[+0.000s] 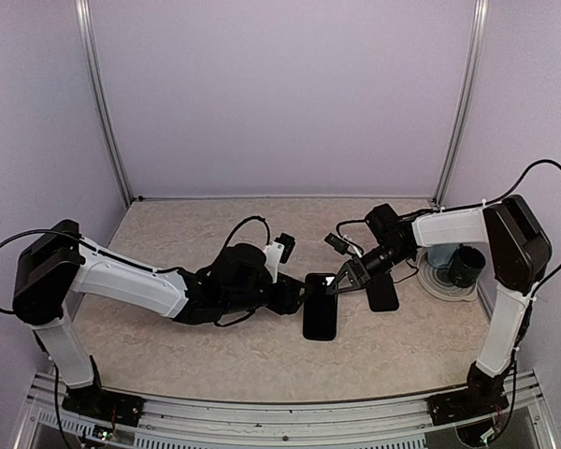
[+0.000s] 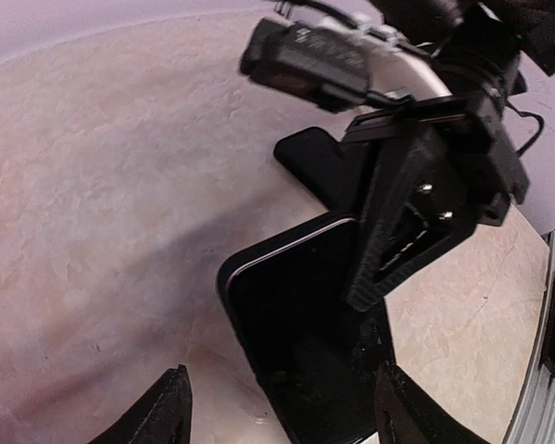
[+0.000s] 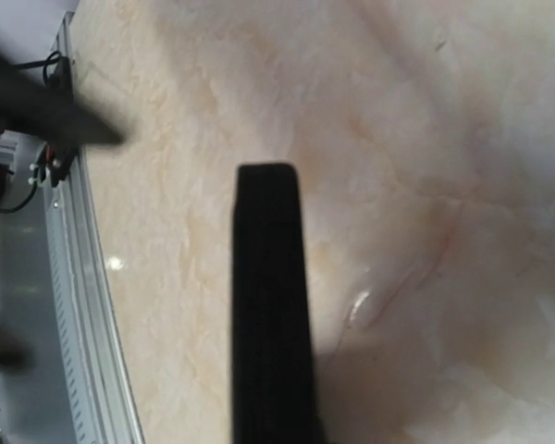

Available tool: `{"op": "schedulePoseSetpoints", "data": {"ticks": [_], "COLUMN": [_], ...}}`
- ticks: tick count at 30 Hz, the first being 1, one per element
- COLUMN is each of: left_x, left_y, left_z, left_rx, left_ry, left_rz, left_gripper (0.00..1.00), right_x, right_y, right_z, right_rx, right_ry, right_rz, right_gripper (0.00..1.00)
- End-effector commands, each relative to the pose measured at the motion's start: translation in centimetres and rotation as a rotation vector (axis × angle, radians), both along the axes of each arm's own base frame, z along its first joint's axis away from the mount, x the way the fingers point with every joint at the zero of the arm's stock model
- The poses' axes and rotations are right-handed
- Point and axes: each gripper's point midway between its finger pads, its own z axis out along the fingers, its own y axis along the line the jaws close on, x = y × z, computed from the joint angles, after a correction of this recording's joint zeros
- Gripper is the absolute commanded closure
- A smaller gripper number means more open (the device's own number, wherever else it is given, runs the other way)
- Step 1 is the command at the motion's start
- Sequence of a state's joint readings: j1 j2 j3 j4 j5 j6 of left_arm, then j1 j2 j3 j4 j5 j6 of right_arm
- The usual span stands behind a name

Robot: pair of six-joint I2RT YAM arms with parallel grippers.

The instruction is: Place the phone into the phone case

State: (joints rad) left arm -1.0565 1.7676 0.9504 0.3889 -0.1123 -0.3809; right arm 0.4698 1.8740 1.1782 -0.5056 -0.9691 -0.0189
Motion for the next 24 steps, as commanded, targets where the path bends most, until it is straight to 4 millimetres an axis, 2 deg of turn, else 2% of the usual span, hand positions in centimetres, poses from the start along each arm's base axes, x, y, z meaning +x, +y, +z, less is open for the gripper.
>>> {"op": "schedulePoseSetpoints", "data": {"ticks": [1,3,5,7,8,12,14,16,18,20,22,24], "left_x": [0.5,0.4,0.5,0.7,0.6,0.9,1.0,0.8,0.4,0.0,-0.5,-0.8], "left_y": [0.7,0.6,0.3,-0.2,-0.5,-1.1,-0.9,-1.4,-2.2,-2.7,-2.9,-2.9], "left_z": [-2.0,-2.3,-3.2,-4.6,-5.9,-9.0,-9.6,-9.2,-9.0,-9.7,-10.6,-11.1], "left_rx": [-0.018,-0.046,-0.037,-0.005,0.023,0.087,0.092,0.07,0.049,0.064,0.09,0.113], "left_ry": [0.117,0.145,0.173,0.211,0.245,0.34,0.352,0.355,0.37,0.394,0.408,0.411], "left_rz": [0.018,0.005,0.012,0.022,0.019,0.05,0.068,0.049,0.016,-0.003,-0.015,-0.017], "left_gripper": [0.28,0.25,0.27,0.34,0.39,0.52,0.54,0.54,0.56,0.6,0.64,0.66], "right_x": [-1.4,-1.4,-1.0,-0.2,0.2,2.0,3.0,3.6,4.1,4.5,4.9,5.4], "right_y": [0.1,0.0,-0.2,-0.7,-0.8,-1.4,-1.9,-2.1,-2.0,-2.1,-2.3,-2.7], "right_z": [2.0,1.5,-0.3,-2.3,-2.8,-3.8,-4.2,-4.7,-5.5,-6.4,-7.1,-7.4], "right_rx": [0.087,0.075,0.018,-0.068,-0.099,-0.194,-0.245,-0.264,-0.277,-0.301,-0.325,-0.356], "right_ry": [-0.006,0.016,0.046,0.051,0.046,0.003,-0.028,-0.042,-0.042,-0.04,-0.047,-0.064], "right_rz": [0.04,0.024,0.003,-0.026,-0.036,-0.089,-0.13,-0.152,-0.16,-0.166,-0.175,-0.194], "right_gripper": [1.0,1.0,1.0,1.0,1.0,0.99,0.92,0.84,0.81,0.8,0.73,0.6]}}
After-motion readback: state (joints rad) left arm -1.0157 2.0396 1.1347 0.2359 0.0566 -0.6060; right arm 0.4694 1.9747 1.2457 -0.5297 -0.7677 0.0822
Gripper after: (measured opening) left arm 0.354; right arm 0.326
